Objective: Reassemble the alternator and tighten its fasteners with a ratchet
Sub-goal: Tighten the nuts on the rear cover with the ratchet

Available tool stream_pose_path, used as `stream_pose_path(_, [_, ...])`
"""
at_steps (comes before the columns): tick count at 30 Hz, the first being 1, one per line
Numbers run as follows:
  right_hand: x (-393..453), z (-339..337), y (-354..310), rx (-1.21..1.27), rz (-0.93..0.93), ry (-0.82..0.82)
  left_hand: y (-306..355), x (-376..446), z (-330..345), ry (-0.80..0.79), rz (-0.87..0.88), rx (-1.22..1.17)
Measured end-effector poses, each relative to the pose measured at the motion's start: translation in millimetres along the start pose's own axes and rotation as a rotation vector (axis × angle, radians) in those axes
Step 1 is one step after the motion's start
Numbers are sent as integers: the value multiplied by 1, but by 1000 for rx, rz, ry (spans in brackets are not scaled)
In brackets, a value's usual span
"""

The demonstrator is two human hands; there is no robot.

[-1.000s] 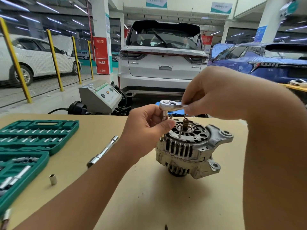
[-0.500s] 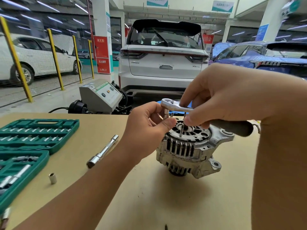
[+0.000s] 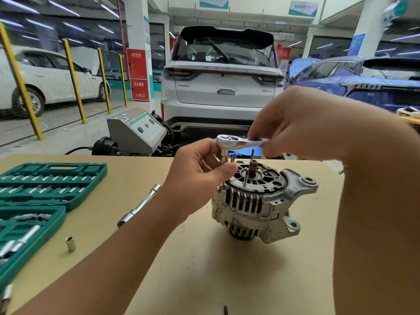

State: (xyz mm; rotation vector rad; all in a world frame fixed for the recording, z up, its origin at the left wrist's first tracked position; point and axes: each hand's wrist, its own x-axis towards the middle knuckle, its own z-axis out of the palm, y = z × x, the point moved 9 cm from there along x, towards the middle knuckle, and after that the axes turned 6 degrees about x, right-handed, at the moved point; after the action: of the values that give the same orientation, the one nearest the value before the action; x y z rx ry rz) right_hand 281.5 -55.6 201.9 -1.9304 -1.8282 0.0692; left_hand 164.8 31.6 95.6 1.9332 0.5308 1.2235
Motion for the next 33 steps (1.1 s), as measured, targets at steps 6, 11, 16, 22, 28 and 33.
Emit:
stream_pose_path(6, [-10,14,-10,48,-35,-194,0,1,2,44,-5,24])
stream_pose_path(11, [1,-4,-1,32,-16,18,-3,1,-1,-20,-44,-20])
stream_pose_path(16, [0,10,0,-21,-14,-99,-3,0,0,24,-53,22])
stream_pose_path(22, [3,-2,7,43,-8,-4,-4,1,-3,8,-57,19])
stream_pose_path(28, [-5,17,-1,81,-16,-197,-4,0,-1,42,-45,53])
stream_pose_path(33, [7,4,2,3,-2,16,-11,2,-6,44,-71,48])
